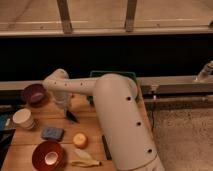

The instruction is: Place brush in paper cup

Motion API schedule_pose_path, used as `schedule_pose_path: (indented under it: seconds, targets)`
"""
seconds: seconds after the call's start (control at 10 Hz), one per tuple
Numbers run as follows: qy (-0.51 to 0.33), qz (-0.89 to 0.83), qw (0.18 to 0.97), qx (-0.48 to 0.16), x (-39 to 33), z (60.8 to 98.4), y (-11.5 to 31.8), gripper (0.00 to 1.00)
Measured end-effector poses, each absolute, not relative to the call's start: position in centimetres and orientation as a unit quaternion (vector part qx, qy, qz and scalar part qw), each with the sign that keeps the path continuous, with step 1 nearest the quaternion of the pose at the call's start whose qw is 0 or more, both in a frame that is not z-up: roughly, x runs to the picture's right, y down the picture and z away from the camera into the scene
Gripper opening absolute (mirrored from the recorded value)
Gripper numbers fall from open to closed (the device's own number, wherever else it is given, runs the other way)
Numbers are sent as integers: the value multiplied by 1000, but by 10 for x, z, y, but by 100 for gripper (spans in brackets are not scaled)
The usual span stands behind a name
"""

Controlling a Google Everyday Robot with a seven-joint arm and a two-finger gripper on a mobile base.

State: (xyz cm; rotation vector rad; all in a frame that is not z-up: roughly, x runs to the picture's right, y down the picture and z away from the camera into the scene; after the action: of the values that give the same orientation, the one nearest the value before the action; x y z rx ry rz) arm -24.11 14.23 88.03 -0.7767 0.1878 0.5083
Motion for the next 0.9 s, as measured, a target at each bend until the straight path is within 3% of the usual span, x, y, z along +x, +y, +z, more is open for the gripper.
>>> schedule_pose_path:
  seconds: [0.9]
  targets:
    - [81, 255, 916, -298, -217, 853, 75, 0]
